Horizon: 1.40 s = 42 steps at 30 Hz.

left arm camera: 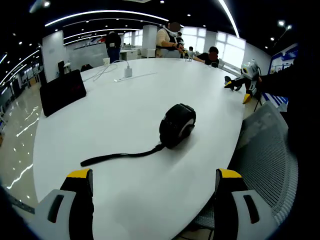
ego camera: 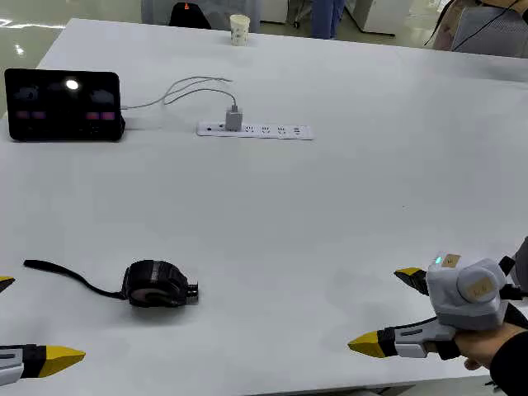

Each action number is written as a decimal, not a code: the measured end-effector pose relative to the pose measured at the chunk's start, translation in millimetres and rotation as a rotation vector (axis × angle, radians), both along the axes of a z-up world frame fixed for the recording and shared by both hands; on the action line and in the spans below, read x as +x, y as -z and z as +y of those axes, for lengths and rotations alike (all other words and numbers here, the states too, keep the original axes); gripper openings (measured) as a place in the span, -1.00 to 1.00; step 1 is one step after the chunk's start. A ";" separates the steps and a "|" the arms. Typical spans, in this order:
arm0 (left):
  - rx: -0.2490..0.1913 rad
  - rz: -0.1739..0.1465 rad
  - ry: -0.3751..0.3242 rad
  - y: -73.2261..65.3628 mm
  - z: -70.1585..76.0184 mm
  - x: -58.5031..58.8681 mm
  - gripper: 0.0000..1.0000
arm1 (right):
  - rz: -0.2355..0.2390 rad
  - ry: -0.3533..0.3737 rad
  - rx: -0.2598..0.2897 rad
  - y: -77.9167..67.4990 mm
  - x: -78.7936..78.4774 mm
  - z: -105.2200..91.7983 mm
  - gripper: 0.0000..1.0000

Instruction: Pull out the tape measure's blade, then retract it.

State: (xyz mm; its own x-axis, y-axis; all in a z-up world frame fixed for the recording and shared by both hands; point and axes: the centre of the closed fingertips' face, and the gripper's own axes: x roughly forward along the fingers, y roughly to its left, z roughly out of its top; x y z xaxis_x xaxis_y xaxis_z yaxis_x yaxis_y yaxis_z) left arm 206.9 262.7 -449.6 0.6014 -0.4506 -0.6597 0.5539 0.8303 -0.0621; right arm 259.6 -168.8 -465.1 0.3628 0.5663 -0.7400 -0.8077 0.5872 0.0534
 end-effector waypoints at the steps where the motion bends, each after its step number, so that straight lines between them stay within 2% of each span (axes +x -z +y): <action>1: -0.002 0.000 -0.001 -0.4 -0.2 0.3 0.98 | 0.001 -0.001 0.001 0.0 -0.6 -0.1 0.98; 7: -0.003 -0.014 0.008 -3.6 -3.4 5.1 0.98 | -0.003 0.005 -0.002 0.3 0.1 -5.2 0.98; 14: 0.001 -0.010 0.017 -3.7 -4.7 6.4 0.98 | -0.016 -0.014 -0.018 0.8 1.2 -8.4 0.98; 16: 0.000 -0.014 0.037 -3.8 -6.9 5.9 0.98 | -0.010 -0.018 -0.020 2.2 0.6 -8.0 0.98; 18: 0.000 0.002 0.056 -1.9 -10.0 3.1 0.98 | -0.025 -0.036 -0.022 2.2 -0.1 -6.0 0.98; 20: -0.002 -0.003 0.078 -2.4 -13.6 2.6 0.98 | -0.023 -0.033 -0.019 2.2 0.0 -5.4 0.98; 22: 0.011 0.004 0.088 -0.4 -14.2 2.2 0.98 | -0.020 -0.032 -0.012 2.0 -0.4 -3.8 0.98; 25: -0.003 0.008 0.100 -2.2 -18.0 2.5 0.98 | -0.032 -0.045 -0.009 1.0 0.4 -0.7 0.98; 27: 0.002 0.004 0.115 -3.3 -20.8 3.4 0.98 | -0.032 -0.051 -0.003 0.0 0.6 1.8 0.98; 30: 0.011 0.005 0.139 -2.4 -23.4 4.6 0.98 | -0.054 -0.067 0.030 -4.7 3.8 8.9 0.98; 35: 0.024 0.004 0.183 -1.1 -28.6 7.2 0.86 | -0.078 -0.110 0.027 -6.0 6.5 16.6 0.98; 42: 0.022 0.009 0.215 -1.4 -39.5 14.5 0.98 | -0.065 -0.134 0.038 -4.3 9.6 27.5 0.98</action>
